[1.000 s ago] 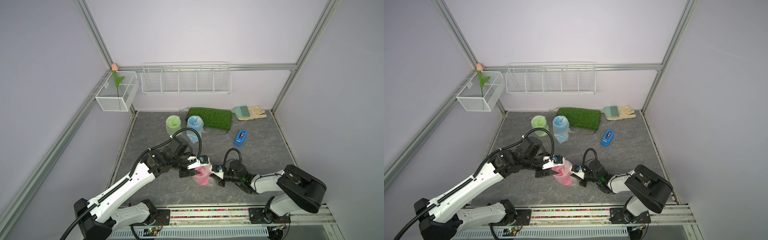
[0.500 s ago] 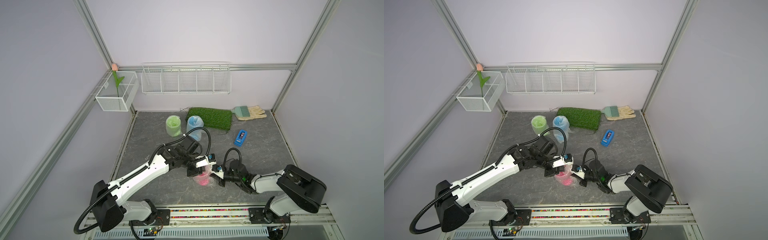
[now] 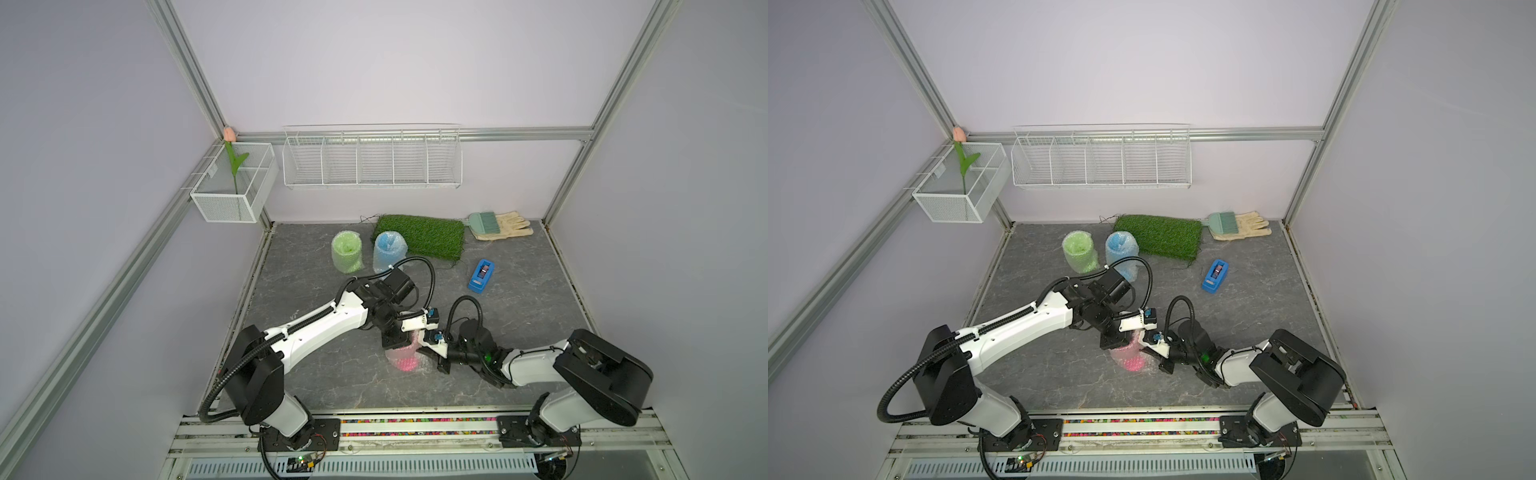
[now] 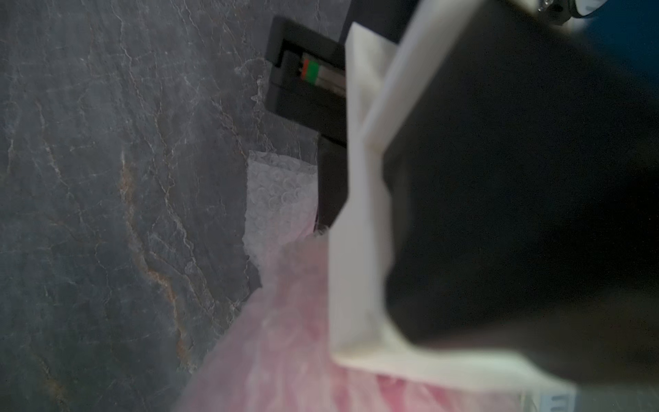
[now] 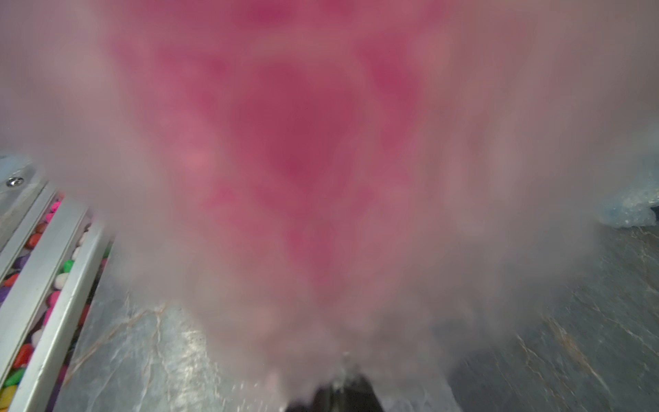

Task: Wrap wine glasses in bubble wrap
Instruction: Wrap the wine glass in bubble wrap.

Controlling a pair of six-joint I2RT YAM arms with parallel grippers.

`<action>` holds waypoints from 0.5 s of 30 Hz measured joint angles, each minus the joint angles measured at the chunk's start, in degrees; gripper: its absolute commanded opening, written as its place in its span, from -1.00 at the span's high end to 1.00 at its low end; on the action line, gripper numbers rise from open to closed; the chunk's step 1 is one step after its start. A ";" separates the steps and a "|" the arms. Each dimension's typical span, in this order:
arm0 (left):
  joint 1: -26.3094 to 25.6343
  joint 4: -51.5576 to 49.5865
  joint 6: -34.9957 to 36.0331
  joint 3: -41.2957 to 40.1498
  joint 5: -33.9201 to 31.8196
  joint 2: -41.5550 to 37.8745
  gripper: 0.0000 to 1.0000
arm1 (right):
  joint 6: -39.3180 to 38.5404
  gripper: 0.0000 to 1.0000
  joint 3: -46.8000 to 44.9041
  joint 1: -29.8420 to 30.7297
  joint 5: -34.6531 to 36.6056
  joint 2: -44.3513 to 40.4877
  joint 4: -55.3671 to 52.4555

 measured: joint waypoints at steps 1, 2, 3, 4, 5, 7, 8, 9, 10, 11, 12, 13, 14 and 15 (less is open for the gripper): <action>0.00 -0.44 0.17 0.66 0.09 0.63 1.00 | 0.02 0.87 0.00 0.00 0.02 0.00 -0.11; 0.00 -0.87 0.28 1.05 0.11 0.94 1.00 | 0.02 0.86 0.00 0.00 0.02 0.00 -0.09; 0.00 -1.16 0.33 1.38 0.11 1.11 1.00 | 0.02 0.86 0.00 0.00 0.04 0.00 -0.09; 0.00 -1.60 0.35 1.62 0.09 1.14 0.96 | 0.00 0.87 0.00 0.00 0.11 0.00 -0.09; 0.00 -1.95 0.35 1.81 0.07 1.14 0.89 | 0.00 0.86 0.00 0.02 0.13 0.00 -0.09; 0.00 -3.13 0.33 2.51 -0.13 1.11 0.66 | 0.00 0.86 0.00 0.02 0.17 0.00 -0.02; 0.00 -3.91 0.20 2.93 -0.39 1.09 0.59 | 0.02 0.86 0.00 0.02 0.17 0.00 0.04; 0.00 -4.79 0.07 3.43 -0.79 0.98 0.46 | 0.00 0.86 0.00 0.02 0.17 0.00 0.15; 0.02 -5.79 -0.15 4.11 -1.38 0.63 0.33 | 0.02 0.86 0.00 0.02 0.17 0.00 0.20; 0.09 -6.40 -0.57 4.72 -2.01 0.11 0.29 | 0.02 0.86 0.00 0.02 0.17 0.00 0.20; 0.31 -6.97 -0.98 5.51 -2.47 -0.83 0.23 | 0.02 0.86 0.00 0.02 0.24 0.00 0.17; 0.46 -7.43 -1.55 6.34 -3.06 -2.08 0.16 | 0.02 0.86 0.02 0.00 0.39 0.00 0.07; 0.55 -7.67 -2.29 7.04 -3.56 -3.32 0.12 | 0.02 0.86 0.00 -0.04 0.39 0.00 0.00; 0.70 -7.80 -3.08 7.69 -4.11 -4.68 0.11 | 0.02 0.86 0.02 -0.09 0.39 0.02 -0.04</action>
